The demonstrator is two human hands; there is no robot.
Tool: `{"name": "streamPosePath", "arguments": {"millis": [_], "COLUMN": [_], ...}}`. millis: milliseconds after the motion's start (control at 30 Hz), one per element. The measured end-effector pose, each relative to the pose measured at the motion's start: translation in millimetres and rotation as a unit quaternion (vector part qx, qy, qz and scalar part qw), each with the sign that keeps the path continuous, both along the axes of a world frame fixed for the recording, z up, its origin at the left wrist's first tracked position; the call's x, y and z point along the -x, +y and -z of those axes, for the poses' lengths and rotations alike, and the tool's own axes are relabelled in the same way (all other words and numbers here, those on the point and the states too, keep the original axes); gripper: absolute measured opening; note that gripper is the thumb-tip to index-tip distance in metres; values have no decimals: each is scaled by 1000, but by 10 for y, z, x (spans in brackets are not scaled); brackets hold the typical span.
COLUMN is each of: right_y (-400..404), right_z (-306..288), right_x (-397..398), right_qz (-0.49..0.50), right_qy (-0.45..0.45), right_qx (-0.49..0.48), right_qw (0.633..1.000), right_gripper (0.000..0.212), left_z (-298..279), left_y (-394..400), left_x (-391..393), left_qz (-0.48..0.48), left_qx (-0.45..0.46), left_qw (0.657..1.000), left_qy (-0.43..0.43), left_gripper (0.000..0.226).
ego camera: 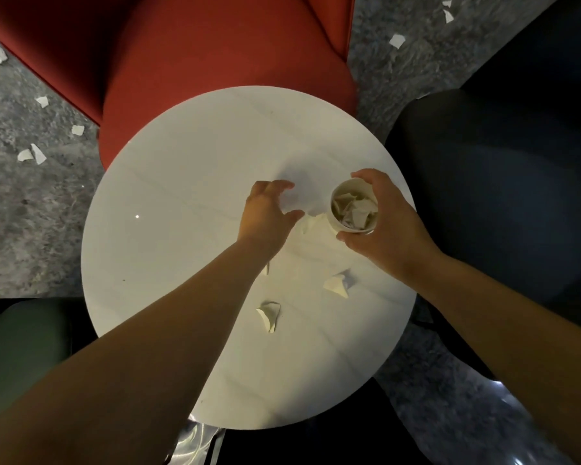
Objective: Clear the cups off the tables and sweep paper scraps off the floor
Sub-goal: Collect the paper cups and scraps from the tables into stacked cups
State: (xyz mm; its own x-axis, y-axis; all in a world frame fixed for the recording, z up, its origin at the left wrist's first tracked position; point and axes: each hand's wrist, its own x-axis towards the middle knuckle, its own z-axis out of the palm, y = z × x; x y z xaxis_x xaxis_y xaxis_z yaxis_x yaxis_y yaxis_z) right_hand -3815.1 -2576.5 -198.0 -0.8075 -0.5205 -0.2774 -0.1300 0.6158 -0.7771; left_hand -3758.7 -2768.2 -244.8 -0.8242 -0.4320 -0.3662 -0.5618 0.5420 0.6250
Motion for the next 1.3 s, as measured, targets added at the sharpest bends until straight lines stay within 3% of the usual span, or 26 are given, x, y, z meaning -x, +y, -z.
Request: {"name": "streamPosePath", "arguments": {"millis": [200,367,533,700,800,900,1033,1100,1200,1300], "right_y": [88,108,89,32,-50,-131,-167,-171,-167,-143], "right_z": [27,68,97,83,56,23,13,24,60,127], "right_x": [26,47,83,73,55,12,-33,-39,-65,-119], "right_qz": [8,7,-10,-25,-44,-47,-58,-57,-51,-44], "right_qy": [-31,-35,-21,-4,9,-1,-4,-7,-1,-4], "right_qx": [10,9,-8,-24,-19,9,21,16,6,5], "right_qw": [999,999,1000,999,999,999,998,998,999,999], "right_gripper": [82,82,84,82,79,75,78,79,79,80], "left_z": [151,202,41,-511,-815,-949,-898,-776,-484,-217], "left_y": [209,230,213,300,399,428,181,2,-215,-249], "left_x": [34,22,11,-40,-89,-146,-327,-490,-749,-859], "left_qz": [86,108,-29,-183,-179,-139,-225,-249,-189,-127], "left_qx": [57,95,6,-118,-160,-181,-186,-149,-33,4], "left_qw": [994,989,1000,968,957,963,945,950,981,990], "left_qy": [-35,-23,-2,122,160,142,148,115,-4,-65], "left_gripper": [52,21,3,14,18,18,19,18,16,27]}}
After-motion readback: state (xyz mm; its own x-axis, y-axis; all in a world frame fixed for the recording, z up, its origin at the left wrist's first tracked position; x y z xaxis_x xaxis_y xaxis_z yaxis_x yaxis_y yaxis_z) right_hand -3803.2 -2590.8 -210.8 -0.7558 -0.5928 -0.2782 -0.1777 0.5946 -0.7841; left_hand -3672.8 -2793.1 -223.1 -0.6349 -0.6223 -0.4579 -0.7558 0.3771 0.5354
